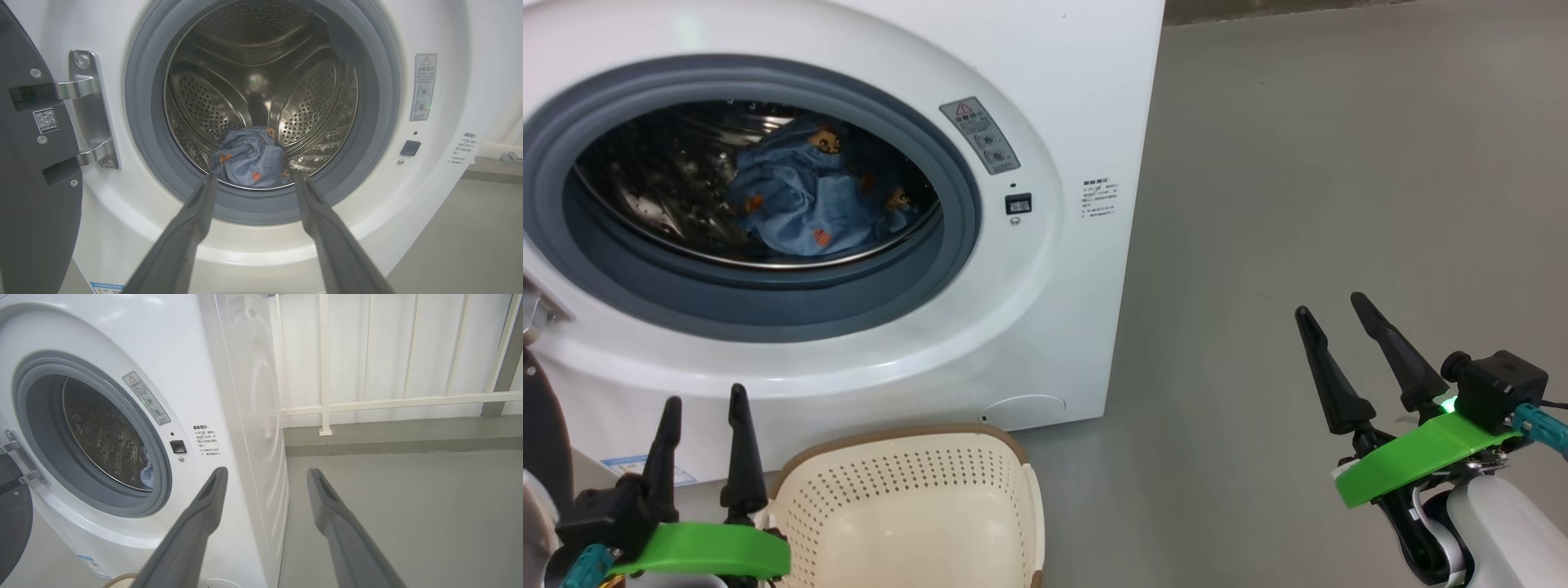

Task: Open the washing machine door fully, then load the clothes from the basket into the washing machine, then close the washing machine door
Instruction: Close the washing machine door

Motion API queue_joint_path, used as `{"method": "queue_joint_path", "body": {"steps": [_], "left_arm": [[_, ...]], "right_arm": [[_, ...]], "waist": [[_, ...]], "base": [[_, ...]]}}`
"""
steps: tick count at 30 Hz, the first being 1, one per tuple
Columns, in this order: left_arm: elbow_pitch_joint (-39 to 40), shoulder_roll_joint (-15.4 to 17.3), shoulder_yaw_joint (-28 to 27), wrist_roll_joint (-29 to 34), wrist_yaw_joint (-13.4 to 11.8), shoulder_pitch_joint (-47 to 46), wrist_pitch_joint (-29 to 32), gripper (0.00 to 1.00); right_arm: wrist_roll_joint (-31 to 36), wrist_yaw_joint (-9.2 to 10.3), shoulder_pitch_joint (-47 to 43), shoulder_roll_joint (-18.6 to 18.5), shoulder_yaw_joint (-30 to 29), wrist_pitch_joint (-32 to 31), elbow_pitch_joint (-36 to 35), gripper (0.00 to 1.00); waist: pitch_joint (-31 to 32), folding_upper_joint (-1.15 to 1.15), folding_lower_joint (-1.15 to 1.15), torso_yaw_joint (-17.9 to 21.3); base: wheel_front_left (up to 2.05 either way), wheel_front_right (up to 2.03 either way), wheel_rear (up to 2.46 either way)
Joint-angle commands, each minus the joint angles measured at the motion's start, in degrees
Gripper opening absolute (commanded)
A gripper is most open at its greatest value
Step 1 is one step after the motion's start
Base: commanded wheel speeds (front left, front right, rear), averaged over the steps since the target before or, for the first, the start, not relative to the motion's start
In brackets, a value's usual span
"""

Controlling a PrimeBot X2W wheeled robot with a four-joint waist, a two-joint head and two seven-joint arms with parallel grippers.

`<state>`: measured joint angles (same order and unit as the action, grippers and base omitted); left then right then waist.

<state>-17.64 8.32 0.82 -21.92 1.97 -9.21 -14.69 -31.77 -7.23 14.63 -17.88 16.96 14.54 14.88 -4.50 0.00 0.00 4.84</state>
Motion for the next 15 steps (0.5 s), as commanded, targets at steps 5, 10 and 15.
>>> {"method": "queue_joint_path", "body": {"steps": [5, 10, 15], "left_arm": [[1.7, 1.4, -1.9, 0.4, 0.1, -1.0, -0.3, 1.00], [1.5, 1.6, -1.6, 0.3, 0.5, -0.9, -0.3, 1.00], [1.5, 1.6, -1.4, 0.3, 0.6, -0.8, -0.3, 1.00]], "right_arm": [[-0.1, -0.25, 0.5, -0.9, 1.1, 0.5, -1.0, 1.00], [-0.1, -0.25, 0.3, -1.0, 1.2, 0.5, -0.9, 1.00], [-0.1, -0.25, 0.2, -1.1, 1.3, 0.5, -0.8, 1.00]], "waist": [[0.2, 0.00, 0.00, 0.1], [0.5, 0.00, 0.00, 0.0], [0.8, 0.00, 0.00, -0.1]], "base": [[-1.48, 1.48, 0.00], [-2.00, 2.00, 0.00], [-1.52, 1.52, 0.00]]}}
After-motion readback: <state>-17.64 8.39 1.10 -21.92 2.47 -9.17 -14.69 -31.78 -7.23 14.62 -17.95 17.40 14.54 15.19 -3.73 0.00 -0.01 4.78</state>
